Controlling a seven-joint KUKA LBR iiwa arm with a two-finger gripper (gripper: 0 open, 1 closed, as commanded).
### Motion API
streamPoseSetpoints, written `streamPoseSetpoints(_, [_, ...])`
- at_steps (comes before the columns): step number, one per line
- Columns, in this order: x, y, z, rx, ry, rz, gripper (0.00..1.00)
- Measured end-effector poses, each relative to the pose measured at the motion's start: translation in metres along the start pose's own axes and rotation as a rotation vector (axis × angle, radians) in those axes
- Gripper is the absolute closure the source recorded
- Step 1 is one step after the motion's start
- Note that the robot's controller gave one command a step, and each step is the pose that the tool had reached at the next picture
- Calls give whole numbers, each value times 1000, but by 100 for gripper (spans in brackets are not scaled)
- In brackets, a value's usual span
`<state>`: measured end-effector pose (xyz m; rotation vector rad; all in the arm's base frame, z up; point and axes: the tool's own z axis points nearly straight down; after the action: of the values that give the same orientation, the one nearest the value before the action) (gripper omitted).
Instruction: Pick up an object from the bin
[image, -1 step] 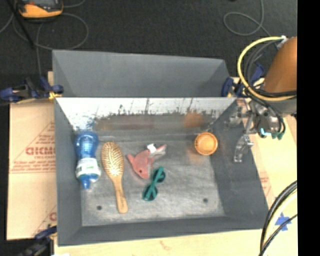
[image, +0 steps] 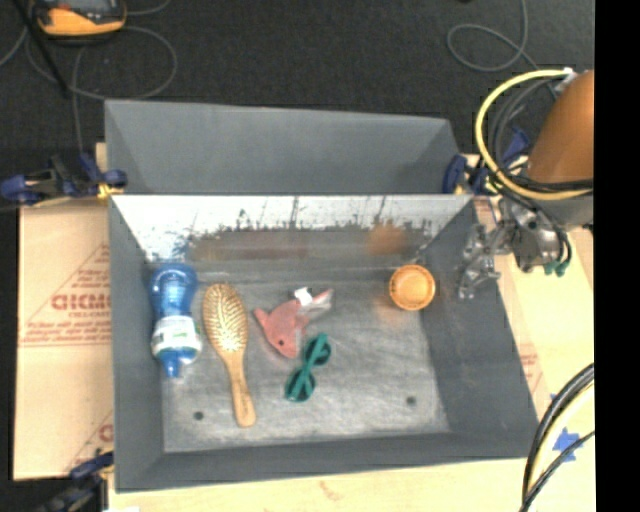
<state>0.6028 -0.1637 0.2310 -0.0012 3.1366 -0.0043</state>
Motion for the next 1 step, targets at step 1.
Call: streamPoseSetpoints(1, [0, 0, 0, 0, 0, -1, 100])
